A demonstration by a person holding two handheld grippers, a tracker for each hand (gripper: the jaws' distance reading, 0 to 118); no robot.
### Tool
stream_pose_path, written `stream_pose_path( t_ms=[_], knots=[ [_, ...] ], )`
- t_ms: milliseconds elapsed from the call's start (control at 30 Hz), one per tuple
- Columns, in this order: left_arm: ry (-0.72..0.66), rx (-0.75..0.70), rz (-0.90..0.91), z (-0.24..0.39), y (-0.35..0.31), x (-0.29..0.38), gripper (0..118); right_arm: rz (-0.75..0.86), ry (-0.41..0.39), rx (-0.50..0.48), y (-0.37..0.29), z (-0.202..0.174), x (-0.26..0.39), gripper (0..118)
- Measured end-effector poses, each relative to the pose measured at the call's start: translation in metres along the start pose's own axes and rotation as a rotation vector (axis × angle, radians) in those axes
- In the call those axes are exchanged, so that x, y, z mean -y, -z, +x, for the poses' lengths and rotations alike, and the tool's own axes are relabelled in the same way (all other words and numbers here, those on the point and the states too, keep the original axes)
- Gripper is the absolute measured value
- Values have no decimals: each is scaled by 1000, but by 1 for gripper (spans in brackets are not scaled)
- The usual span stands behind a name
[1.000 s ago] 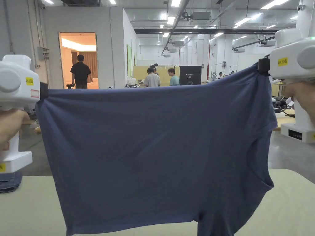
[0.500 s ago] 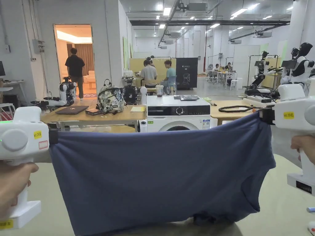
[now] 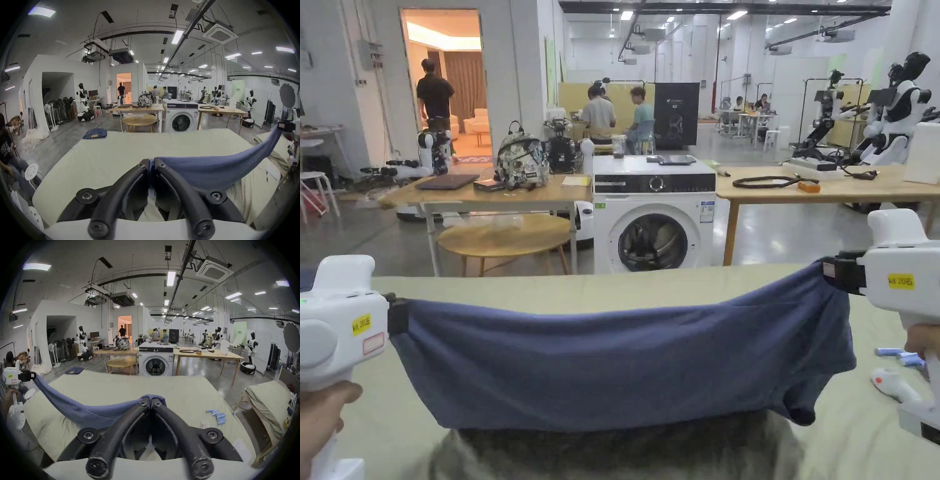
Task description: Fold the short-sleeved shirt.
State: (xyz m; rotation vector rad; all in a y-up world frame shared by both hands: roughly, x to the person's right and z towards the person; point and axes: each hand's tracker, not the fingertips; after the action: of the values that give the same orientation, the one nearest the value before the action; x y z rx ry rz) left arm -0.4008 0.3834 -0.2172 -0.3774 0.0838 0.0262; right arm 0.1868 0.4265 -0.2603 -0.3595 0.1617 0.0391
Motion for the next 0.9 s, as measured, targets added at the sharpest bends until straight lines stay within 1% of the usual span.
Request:
stream_pose_path(
  t_ms=[33,67,100,133,167,233,267,367,433,467,533,567,667,733,833,900],
  knots=[
    [-2,-6,-31,-1,-5,20,1,-15,-2,-10,-5,-3,16,0],
    [-13,-2,-37,-2,-10,39,1,-40,-23,-10,-9,-6,32,0],
    [-4,-2,-60,-1,-12,53,1,-49,-25,-16,-11,-7,46,0],
    [36,4,-136,-3,-13,69,1,-66,-19,-19,-14,-9,64,0],
    [32,2,-136,-5,-18,84,1,-101,-28,-28,-17,-11,79,0],
    [6,17,-166,-9,-30,113,1,-116,-9,-39,-25,-13,110,0],
    [2,24,-177,-12,-34,128,1,-153,-18,-54,-31,-14,127,0],
    [29,24,-211,-14,-51,164,1,-193,10,-84,-46,-15,164,0],
    [66,55,-263,-20,-56,181,1,-211,24,-101,-56,-14,185,0],
    [67,37,-263,-22,-59,190,1,-226,21,-100,-62,-13,196,0],
    [19,55,-287,-31,-62,201,1,-255,48,-97,-65,-4,218,0],
    [-4,45,-298,-35,-64,207,1,-273,71,-118,-69,0,229,0],
    [15,56,-304,-37,-67,221,1,-304,80,-106,-74,0,253,0],
    [78,45,-335,-31,-62,229,1,-347,102,-109,-68,1,266,0],
    [63,45,-364,-26,-50,242,1,-400,111,-91,-59,-3,285,0],
    [94,35,-393,-23,-45,254,1,-441,103,-84,-51,0,305,0]
  ],
)
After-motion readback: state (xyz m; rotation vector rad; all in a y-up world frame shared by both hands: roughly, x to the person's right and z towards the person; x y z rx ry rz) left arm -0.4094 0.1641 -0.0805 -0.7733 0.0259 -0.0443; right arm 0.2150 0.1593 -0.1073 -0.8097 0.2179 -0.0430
